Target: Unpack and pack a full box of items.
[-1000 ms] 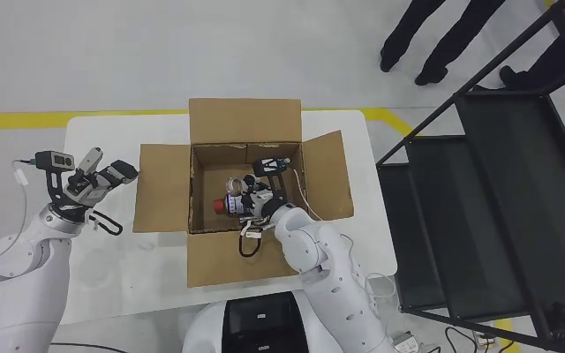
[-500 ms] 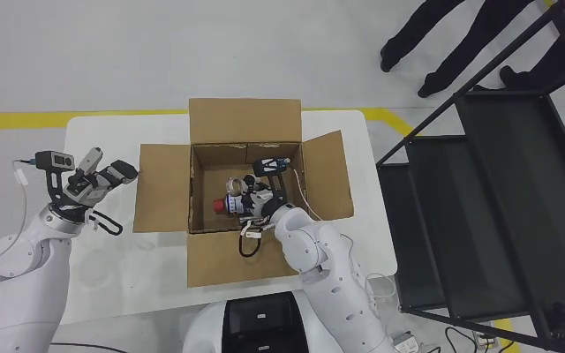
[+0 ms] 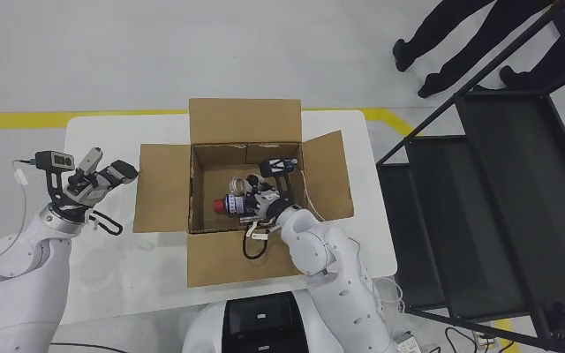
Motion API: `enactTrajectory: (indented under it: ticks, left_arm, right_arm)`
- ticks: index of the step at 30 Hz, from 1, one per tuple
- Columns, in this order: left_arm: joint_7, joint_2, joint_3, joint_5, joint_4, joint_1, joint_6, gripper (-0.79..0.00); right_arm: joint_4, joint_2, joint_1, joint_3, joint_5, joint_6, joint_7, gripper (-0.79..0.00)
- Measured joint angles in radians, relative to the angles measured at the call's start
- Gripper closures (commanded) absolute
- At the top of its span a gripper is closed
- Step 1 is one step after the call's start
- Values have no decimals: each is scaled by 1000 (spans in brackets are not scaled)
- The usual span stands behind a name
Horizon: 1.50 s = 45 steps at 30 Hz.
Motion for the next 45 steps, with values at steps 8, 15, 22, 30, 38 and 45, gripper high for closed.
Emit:
enactTrajectory:
  ticks: [8,15,22,30,38,45]
  left_arm:
    - [0,0,0,0,0,0,0,-785]
    - [0,0,0,0,0,0,0,-785]
    - [0,0,0,0,0,0,0,-785]
    - [0,0,0,0,0,0,0,-785]
    - [0,0,0,0,0,0,0,-785]
    - [0,0,0,0,0,0,0,-785]
  right_arm:
    - [-272,49,-187,179,300,-234,262,0]
    - [-389,87,-307,418,633,-383,372,0]
    - [-350,108,-346,533,856,-467,372,0]
    - [-351,107,-346,531,850,-466,372,0]
    - [-355,117,-366,598,853,-454,305,0]
    - [-283,136,-400,787,899,-428,174,0]
